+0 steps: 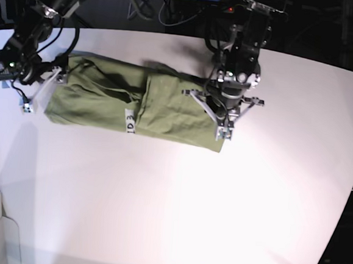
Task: Fold the T-shirt properly
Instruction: 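Lift the other strip end with the right gripper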
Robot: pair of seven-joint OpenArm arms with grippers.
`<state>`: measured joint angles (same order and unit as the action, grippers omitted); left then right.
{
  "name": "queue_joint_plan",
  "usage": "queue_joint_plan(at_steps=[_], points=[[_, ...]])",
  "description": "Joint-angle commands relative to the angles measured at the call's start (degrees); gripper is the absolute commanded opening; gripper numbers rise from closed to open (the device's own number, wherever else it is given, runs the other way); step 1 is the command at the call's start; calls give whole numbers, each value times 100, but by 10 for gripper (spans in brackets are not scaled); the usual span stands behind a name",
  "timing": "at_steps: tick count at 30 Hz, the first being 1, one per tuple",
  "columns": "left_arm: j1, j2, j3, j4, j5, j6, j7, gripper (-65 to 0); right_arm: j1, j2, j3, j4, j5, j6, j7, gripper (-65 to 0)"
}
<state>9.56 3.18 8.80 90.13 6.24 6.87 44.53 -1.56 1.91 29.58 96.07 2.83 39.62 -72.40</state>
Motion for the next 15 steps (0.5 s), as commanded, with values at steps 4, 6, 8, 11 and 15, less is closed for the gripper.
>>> queue_joint_plan(at_steps=[4, 6, 8, 11, 15], points=[[121, 3, 13, -59, -48, 3, 518, -628, 126, 51, 26, 85, 29, 38, 18, 0], [121, 3, 39, -59, -48, 3, 518, -628, 152, 33, 35, 85, 29, 38, 18, 0], [121, 3, 48, -59, -48, 3, 518, -628, 169, 33, 35, 85, 29, 38, 18, 0], [121, 3, 48, -59, -48, 3, 518, -628, 178, 33, 44, 103, 29, 38, 18, 0], [112, 20, 48, -59, -48, 3, 518, -628, 169, 15, 44, 76, 29, 38, 18, 0]])
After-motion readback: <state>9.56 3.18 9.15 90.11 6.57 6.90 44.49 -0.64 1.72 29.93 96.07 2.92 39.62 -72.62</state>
